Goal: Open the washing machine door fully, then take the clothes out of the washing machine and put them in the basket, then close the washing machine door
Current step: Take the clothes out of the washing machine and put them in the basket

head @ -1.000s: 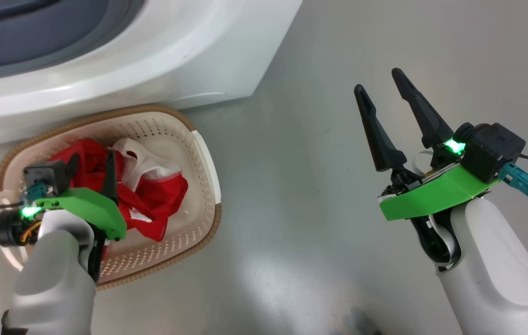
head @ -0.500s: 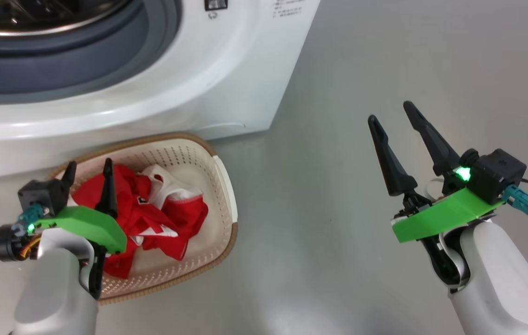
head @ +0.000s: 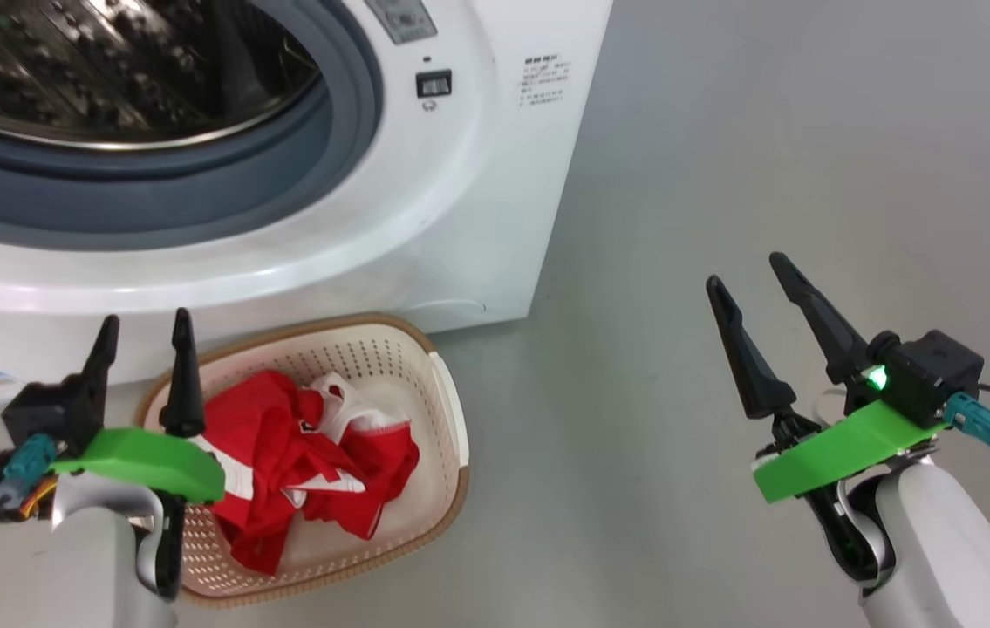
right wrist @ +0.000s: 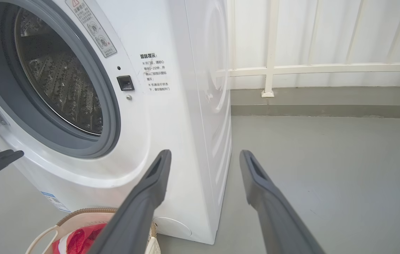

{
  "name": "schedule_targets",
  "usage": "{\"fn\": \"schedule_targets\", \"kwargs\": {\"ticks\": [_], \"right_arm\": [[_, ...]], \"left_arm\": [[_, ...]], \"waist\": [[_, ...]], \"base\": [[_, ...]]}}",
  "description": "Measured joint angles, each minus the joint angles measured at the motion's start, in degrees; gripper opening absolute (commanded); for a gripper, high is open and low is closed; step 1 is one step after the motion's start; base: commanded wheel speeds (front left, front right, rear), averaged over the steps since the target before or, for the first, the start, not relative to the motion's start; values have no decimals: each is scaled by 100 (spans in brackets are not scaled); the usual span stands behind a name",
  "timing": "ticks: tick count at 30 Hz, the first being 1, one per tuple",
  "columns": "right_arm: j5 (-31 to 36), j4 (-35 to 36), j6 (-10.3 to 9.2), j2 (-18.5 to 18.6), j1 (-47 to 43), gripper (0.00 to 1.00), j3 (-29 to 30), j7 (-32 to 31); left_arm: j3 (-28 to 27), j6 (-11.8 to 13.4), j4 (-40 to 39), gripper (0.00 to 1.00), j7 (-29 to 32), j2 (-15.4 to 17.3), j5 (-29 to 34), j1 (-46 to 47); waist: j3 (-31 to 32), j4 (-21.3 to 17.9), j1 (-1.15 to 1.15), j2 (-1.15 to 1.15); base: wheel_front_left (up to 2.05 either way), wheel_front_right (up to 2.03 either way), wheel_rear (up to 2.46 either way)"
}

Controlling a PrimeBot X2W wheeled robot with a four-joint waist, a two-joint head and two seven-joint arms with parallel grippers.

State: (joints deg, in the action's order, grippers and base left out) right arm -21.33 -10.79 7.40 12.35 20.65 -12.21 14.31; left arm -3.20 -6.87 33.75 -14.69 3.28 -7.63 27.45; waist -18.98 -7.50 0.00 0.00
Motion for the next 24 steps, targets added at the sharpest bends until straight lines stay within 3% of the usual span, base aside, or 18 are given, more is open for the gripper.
{"fn": "schedule_targets", "kwargs": {"ticks": [24], "right_arm": [[-49, -12, 0, 58, -758, 100, 246, 0]], "left_arm": [[-538, 13, -2012, 100, 0, -134, 118, -1843]], "waist": [[973, 116, 0, 0]], "base": [[0, 0, 0]]}}
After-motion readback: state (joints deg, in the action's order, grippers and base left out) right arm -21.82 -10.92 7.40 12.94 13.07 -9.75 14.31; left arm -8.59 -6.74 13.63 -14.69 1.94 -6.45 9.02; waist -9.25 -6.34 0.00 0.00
